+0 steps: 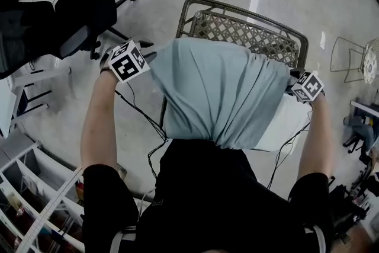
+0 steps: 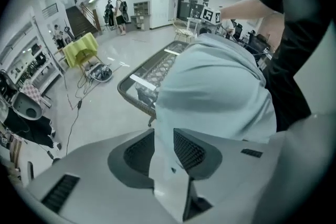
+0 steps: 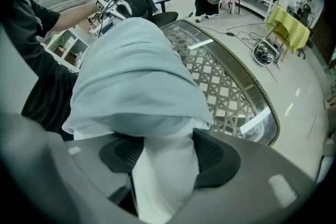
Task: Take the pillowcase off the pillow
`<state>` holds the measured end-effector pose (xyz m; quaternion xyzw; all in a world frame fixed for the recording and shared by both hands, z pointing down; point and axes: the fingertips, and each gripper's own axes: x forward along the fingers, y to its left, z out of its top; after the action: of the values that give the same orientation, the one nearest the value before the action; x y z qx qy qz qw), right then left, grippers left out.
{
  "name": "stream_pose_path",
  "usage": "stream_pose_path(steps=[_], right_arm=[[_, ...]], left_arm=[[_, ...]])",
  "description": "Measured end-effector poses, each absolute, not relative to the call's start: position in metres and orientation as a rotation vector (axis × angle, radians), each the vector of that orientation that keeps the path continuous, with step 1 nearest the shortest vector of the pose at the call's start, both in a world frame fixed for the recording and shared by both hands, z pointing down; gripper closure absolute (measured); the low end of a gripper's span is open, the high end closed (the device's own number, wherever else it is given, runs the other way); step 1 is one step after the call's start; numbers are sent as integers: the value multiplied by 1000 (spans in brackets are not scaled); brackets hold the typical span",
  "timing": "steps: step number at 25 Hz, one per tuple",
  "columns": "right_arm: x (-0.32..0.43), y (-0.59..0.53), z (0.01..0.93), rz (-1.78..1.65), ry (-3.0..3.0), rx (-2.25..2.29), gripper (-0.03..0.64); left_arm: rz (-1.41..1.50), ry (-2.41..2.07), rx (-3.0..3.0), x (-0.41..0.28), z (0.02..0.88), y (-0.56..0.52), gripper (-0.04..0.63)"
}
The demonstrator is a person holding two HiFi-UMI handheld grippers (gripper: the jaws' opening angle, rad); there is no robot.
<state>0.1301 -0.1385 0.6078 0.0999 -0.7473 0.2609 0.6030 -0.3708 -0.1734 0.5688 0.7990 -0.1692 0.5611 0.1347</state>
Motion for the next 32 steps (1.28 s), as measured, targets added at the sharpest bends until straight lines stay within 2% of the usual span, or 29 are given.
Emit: stream_pose_path(steps=[4, 7, 10, 11, 14, 15, 20, 26, 30, 32], right_arm=[[129, -137, 606, 595, -1725, 241, 312], [128, -137, 606, 594, -1729, 246, 309], [126, -137, 608, 591, -1730, 247, 305], [126, -138, 609, 590, -1729, 245, 305], [127, -138, 613, 592, -1704, 232, 305], [128, -138, 614, 596, -1692, 228, 307], [133, -138, 607, 653, -1712, 237, 346], [134, -139, 603, 699, -1735, 247, 364], [156, -127, 606, 731, -1678, 268, 371], [166, -121, 606, 752, -1672, 284, 371]], left_arm=[[1626, -401, 2380, -338, 575, -197, 462], [1716, -248, 2364, -319, 607, -200, 391], [1751, -123, 2359, -305, 625, -198, 387], [1761, -91, 2355, -303, 626, -196, 396], [1838, -63, 2327, -304, 631, -196, 553], [1873, -74, 2313, -307, 632, -196, 583], [2002, -153, 2288, -334, 623, -196, 588], [1895, -279, 2278, -371, 611, -175, 589], [2246, -219, 1907, -488, 628, -126, 592], [2084, -360, 1923, -516, 614, -111, 592]])
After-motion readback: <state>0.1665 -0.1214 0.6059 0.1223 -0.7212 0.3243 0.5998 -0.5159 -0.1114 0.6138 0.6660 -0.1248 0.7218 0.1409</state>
